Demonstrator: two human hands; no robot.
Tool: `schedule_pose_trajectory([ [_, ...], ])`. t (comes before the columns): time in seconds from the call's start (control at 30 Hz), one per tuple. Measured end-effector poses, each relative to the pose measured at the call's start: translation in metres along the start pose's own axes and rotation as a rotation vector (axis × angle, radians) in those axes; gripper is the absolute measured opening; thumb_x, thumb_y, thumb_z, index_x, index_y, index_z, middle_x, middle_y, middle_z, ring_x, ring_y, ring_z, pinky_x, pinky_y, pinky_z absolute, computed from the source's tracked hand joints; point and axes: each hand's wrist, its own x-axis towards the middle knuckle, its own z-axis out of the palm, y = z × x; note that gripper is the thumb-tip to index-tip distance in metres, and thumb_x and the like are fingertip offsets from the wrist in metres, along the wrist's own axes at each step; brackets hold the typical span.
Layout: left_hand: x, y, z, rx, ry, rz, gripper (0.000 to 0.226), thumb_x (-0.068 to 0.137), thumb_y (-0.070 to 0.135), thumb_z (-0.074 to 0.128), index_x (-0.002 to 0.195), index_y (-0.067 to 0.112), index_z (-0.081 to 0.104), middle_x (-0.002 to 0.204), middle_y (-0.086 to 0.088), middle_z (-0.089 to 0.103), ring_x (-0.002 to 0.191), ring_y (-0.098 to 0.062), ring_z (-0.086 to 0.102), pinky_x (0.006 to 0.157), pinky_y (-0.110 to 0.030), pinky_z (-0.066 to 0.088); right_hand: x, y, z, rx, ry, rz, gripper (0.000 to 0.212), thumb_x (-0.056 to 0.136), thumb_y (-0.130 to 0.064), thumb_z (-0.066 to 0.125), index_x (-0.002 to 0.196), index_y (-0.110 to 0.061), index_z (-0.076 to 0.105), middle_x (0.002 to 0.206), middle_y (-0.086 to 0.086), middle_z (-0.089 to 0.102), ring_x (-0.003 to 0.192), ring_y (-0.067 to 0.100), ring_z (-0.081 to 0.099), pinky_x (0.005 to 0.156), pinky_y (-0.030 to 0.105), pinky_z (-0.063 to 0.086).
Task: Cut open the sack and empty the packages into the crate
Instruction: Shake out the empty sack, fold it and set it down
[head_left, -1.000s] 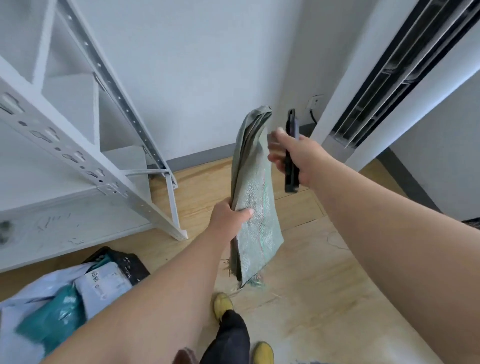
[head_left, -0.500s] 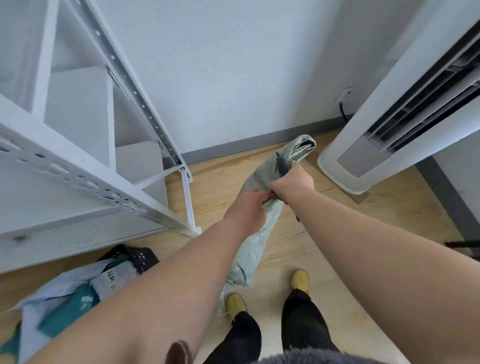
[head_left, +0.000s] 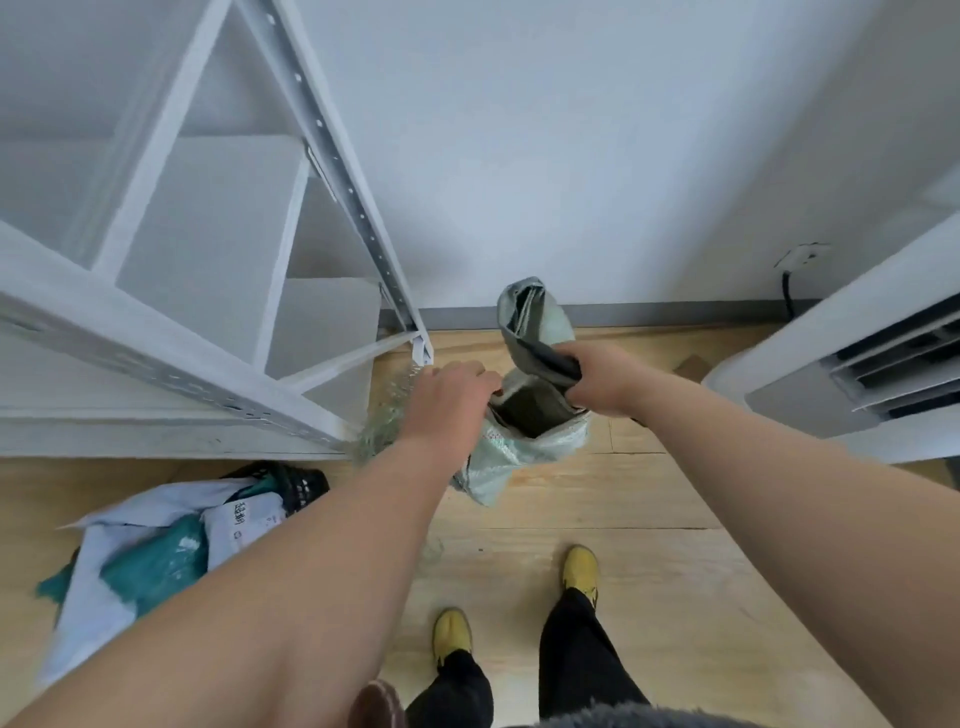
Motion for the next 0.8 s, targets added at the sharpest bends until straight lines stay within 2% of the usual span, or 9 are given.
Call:
schedule_pose_trajectory([
  [0.13, 0.023, 0.008, -0.003, -0.125, 0.228, -0.128, 0.065, 0.076, -0.008, 0.064, 0.13, 0.02, 0.04, 0.129, -0.005, 0.046, 0.073, -0.029, 0.059, 0.058, -0.036, 0.045, -0.003, 0.006, -0.036, -0.008, -0.152, -0.035, 0.037, 0.083, 0.001, 0.048, 0.109, -0.023, 0.059, 0.078, 0.001, 0.055, 0.058, 0.013, 0.048, 0.051, 0.022, 0.038],
  [0.27, 0.039, 0.019, -0.014, -0.069, 0.202, -0.064, 0.101, 0.074, 0.004, 0.074, 0.148, 0.036, 0.014, 0.148, 0.001, 0.022, 0.068, -0.022, 0.054, 0.055, -0.034, 0.048, -0.003, 0.01, -0.06, -0.158, -0.285, -0.082, 0.039, 0.084, -0.001, 0.044, 0.105, -0.033, 0.054, 0.081, 0.001, 0.057, 0.056, 0.013, 0.053, 0.052, 0.023, 0.043],
  [0.33, 0.045, 0.022, -0.019, -0.094, 0.102, -0.035, 0.086, 0.079, 0.01, 0.072, 0.145, 0.04, 0.024, 0.145, 0.004, 0.026, 0.079, -0.022, 0.056, 0.062, -0.033, 0.048, -0.002, 0.013, -0.067, -0.213, -0.328, -0.101, 0.041, 0.082, -0.001, 0.043, 0.103, -0.035, 0.054, 0.08, 0.003, 0.059, 0.055, 0.013, 0.056, 0.054, 0.024, 0.046],
  [0.4, 0.049, 0.021, -0.021, -0.143, -0.033, -0.078, 0.054, 0.085, 0.02, 0.068, 0.131, 0.037, 0.046, 0.133, 0.006, 0.04, 0.098, -0.025, 0.059, 0.076, -0.036, 0.05, 0.001, 0.018, -0.072, -0.232, -0.33, -0.105, 0.04, 0.081, -0.001, 0.044, 0.103, -0.031, 0.057, 0.08, 0.006, 0.061, 0.053, 0.013, 0.056, 0.054, 0.023, 0.046],
  [0.5, 0.049, 0.021, -0.02, -0.048, -0.1, -0.234, 0.031, 0.088, 0.036, 0.064, 0.117, 0.026, 0.059, 0.12, 0.002, 0.049, 0.105, -0.026, 0.057, 0.075, -0.031, 0.043, 0.011, 0.03, -0.075, -0.212, -0.18, -0.024, 0.032, 0.082, -0.005, 0.052, 0.105, -0.025, 0.062, 0.081, 0.003, 0.06, 0.062, 0.017, 0.058, 0.056, 0.023, 0.047],
  [0.6, 0.05, 0.027, -0.016, 0.013, 0.111, -0.249, 0.023, 0.083, 0.03, 0.068, 0.101, 0.016, 0.064, 0.111, -0.001, 0.051, 0.107, -0.025, 0.052, 0.078, -0.035, 0.045, 0.02, 0.041, -0.072, -0.12, 0.088, 0.035, 0.029, 0.082, -0.01, 0.056, 0.107, -0.023, 0.064, 0.089, 0.003, 0.064, 0.084, 0.026, 0.062, 0.072, 0.032, 0.053],
  [0.67, 0.053, 0.026, -0.016, -0.013, 0.348, -0.197, 0.016, 0.076, 0.02, 0.069, 0.088, 0.012, 0.064, 0.111, -0.003, 0.054, 0.109, -0.025, 0.049, 0.085, -0.034, 0.043, 0.024, 0.045, -0.067, -0.012, 0.358, -0.014, 0.025, 0.081, -0.012, 0.057, 0.101, -0.025, 0.062, 0.085, 0.001, 0.064, 0.081, 0.028, 0.061, 0.068, 0.035, 0.052],
  [0.7, 0.055, 0.023, -0.016, -0.03, 0.383, -0.175, 0.014, 0.075, 0.018, 0.066, 0.087, 0.012, 0.062, 0.112, -0.004, 0.056, 0.108, -0.025, 0.051, 0.085, -0.034, 0.043, 0.027, 0.048, -0.065, 0.014, 0.443, -0.033, 0.022, 0.08, -0.013, 0.057, 0.099, -0.026, 0.059, 0.083, 0.0, 0.063, 0.079, 0.028, 0.059, 0.065, 0.035, 0.052],
  [0.8, 0.055, 0.021, -0.007, -0.015, 0.008, -0.191, 0.012, 0.087, 0.016, 0.059, 0.097, 0.018, 0.053, 0.107, -0.002, 0.06, 0.097, -0.028, 0.059, 0.071, -0.034, 0.043, 0.031, 0.051, -0.054, -0.13, 0.247, 0.017, 0.014, 0.08, -0.015, 0.058, 0.084, -0.028, 0.056, 0.078, -0.003, 0.06, 0.082, 0.027, 0.06, 0.068, 0.034, 0.052],
])
